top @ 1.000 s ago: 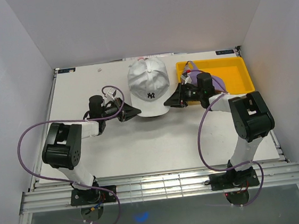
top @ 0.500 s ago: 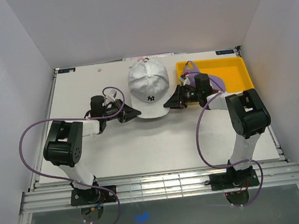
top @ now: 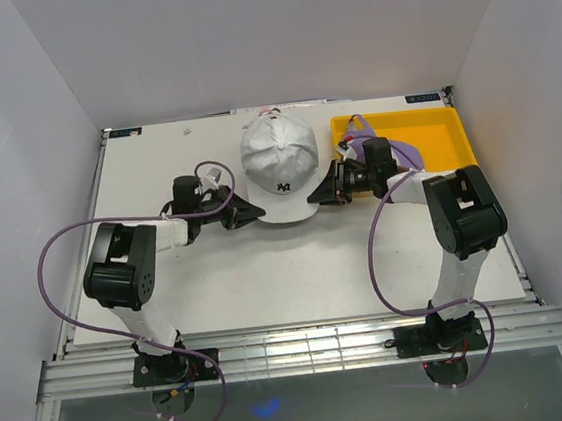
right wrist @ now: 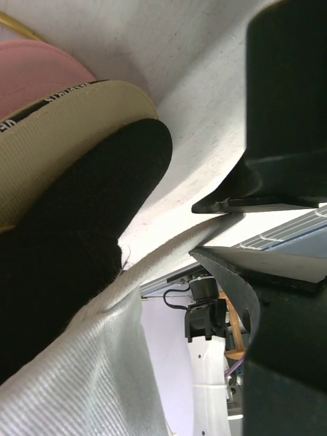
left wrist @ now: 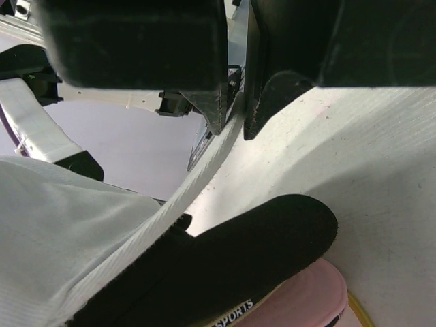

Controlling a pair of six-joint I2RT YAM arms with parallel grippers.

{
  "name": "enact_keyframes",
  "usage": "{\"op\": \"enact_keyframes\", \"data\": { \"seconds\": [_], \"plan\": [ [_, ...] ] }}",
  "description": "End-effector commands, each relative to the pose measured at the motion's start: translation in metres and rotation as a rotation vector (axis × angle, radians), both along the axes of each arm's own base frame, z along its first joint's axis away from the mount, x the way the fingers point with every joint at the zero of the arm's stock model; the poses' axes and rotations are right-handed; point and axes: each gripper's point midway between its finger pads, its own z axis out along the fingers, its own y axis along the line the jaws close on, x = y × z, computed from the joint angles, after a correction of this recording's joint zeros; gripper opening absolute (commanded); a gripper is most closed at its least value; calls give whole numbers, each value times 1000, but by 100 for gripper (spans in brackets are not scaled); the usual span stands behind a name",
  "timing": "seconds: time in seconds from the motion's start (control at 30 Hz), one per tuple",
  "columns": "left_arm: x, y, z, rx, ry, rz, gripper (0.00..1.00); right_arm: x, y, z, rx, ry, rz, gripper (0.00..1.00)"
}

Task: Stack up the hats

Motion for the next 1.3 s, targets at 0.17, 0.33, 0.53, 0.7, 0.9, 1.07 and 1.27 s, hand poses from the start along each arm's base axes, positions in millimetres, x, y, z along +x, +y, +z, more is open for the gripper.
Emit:
{"op": "enact_keyframes", "data": {
  "seconds": [0.17,0.33,0.53,0.7,0.9,1.07,1.27],
  "plan": [
    [11,33,-51,223,154,139,0,9,-30,-40,-169,133,-117,11],
    [8,36,-60,256,179,129,0,11,-33,-45,-208,140,-124,11],
    [0,39,-75,286,231,123,0,10,-38,-55,-253,158,-133,11],
    [-2,42,-80,312,238,122,0,10,-40,-61,-276,169,-137,11],
    [-4,43,-87,322,255,121,0,11,-43,-65,-291,174,-141,11],
    [-5,44,-86,328,249,113,4,14,-43,-60,-294,159,-143,14],
    [-3,44,-76,334,222,110,39,24,-43,-43,-303,121,-152,23]
  ]
}}
